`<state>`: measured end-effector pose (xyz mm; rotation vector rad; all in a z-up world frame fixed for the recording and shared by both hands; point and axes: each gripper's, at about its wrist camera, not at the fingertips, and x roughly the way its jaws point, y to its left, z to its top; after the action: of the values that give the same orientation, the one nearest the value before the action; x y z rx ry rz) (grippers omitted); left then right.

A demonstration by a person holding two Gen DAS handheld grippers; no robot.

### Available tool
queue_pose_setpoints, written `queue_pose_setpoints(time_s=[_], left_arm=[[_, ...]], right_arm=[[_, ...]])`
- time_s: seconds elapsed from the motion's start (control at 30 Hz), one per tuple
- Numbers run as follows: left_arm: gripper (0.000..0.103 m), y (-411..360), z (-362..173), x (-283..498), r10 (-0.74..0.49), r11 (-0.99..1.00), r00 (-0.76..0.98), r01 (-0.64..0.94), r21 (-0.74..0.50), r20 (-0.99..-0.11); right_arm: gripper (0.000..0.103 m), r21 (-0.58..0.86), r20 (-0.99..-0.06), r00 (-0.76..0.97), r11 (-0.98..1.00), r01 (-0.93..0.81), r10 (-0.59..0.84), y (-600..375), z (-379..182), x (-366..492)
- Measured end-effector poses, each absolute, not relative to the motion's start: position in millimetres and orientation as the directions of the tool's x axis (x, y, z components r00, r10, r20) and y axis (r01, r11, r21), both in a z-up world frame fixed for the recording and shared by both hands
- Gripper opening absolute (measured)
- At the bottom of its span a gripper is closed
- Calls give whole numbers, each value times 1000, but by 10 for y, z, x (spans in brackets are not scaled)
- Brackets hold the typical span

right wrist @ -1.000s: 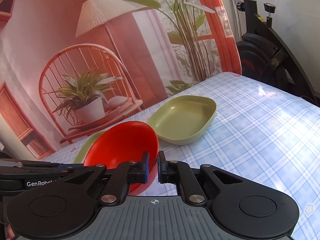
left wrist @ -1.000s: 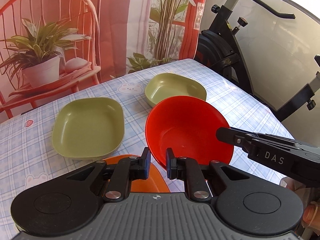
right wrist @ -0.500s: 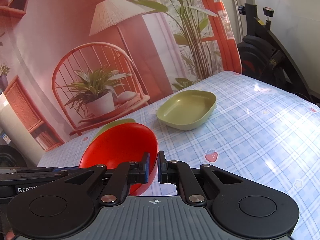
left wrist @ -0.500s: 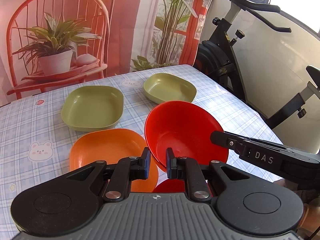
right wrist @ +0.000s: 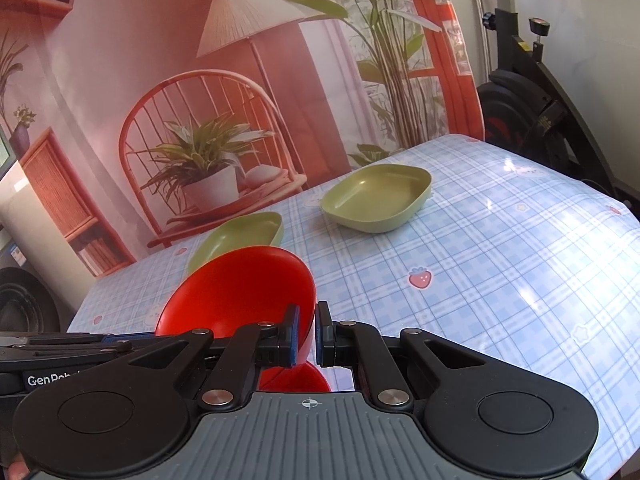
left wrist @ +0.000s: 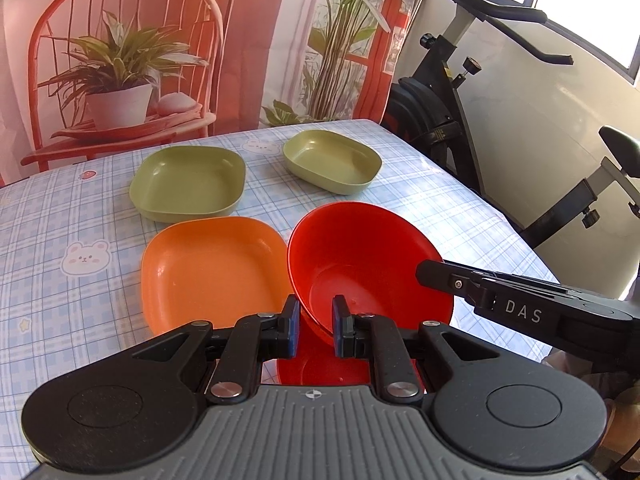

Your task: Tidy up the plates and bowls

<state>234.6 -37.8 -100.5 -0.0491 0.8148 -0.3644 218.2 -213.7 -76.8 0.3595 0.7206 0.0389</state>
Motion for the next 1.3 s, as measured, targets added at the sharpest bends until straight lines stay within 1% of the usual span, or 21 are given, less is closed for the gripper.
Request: queue_pose_setpoints(time_s=[0.6,1.3], left_arm=[[18,-355,-1197,2148,-339,937,587,280,-208,-736],[18,-348,-1348,2148,-331,941,561,255,-222,-759]], right_arm=[[8,317,-688,706,945,84,168,-2065,-916,1939],[8,299,-710,684,951,82,164,-2043,-1034,1921]])
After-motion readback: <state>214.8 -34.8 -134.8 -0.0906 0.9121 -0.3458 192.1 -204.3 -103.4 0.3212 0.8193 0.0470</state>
